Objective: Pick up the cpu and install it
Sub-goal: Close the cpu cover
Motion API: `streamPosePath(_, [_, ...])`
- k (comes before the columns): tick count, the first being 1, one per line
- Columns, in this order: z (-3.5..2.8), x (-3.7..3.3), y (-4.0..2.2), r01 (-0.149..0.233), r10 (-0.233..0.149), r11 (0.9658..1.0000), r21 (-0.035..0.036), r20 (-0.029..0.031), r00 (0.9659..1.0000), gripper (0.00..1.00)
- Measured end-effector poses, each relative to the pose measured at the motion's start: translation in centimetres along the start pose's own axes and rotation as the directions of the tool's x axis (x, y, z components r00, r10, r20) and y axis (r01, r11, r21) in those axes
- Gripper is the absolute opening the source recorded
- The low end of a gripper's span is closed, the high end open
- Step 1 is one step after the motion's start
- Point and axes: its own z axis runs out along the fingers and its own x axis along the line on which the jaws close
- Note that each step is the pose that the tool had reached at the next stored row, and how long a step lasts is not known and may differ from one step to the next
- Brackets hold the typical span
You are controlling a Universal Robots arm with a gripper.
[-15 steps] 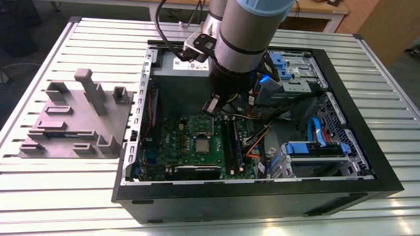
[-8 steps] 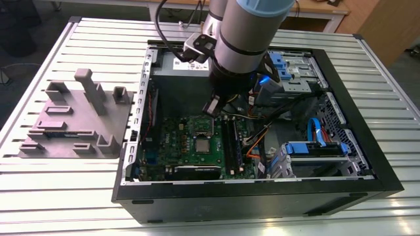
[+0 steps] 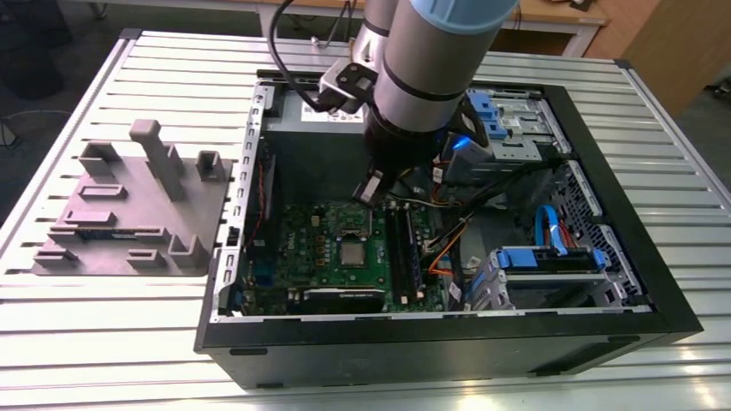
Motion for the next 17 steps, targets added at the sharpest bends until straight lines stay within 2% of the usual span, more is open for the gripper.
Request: streamPosePath(17, [-0.06,0.55,-0.32,0.000,0.000,1.0000,0.0006,-0.0010,1.0000,0.10])
